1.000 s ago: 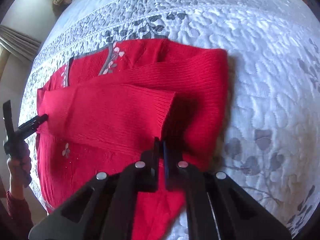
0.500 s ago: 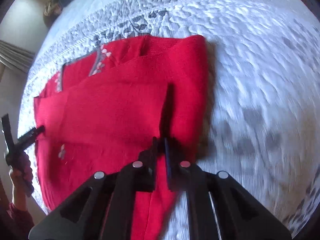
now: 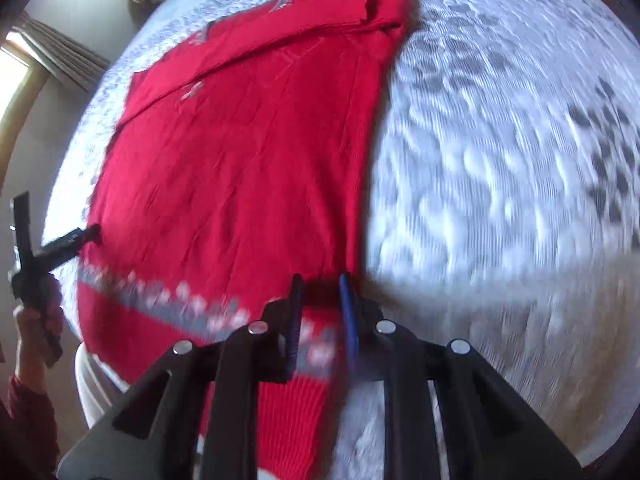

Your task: Fold small clothes

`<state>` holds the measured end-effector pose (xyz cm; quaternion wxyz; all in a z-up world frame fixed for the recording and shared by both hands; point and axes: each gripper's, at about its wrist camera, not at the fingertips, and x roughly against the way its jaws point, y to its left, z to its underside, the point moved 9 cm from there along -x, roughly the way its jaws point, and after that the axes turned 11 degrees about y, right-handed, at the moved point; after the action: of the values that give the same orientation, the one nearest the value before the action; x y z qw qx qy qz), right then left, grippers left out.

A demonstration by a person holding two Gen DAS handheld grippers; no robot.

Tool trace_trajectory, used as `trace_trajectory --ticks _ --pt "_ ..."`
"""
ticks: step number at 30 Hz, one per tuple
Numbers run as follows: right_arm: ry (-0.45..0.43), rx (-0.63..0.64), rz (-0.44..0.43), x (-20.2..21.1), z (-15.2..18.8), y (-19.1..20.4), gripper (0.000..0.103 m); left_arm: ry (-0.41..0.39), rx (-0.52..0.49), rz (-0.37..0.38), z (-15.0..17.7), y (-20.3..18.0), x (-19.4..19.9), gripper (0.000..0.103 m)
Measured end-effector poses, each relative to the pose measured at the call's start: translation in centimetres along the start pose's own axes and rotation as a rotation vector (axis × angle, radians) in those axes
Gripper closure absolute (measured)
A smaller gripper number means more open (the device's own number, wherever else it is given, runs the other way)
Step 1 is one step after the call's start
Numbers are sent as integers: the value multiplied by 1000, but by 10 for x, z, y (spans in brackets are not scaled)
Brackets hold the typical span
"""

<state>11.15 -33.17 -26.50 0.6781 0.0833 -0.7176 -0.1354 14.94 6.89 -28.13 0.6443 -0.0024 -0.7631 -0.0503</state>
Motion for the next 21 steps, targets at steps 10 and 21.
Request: trace_trajectory --ticks 10,21 --pt "0 -6 1 32 58 9 61 42 58 39 62 25 33 15" --pt "72 -36 -61 0 106 2 59 108 58 91 105 23 18 15"
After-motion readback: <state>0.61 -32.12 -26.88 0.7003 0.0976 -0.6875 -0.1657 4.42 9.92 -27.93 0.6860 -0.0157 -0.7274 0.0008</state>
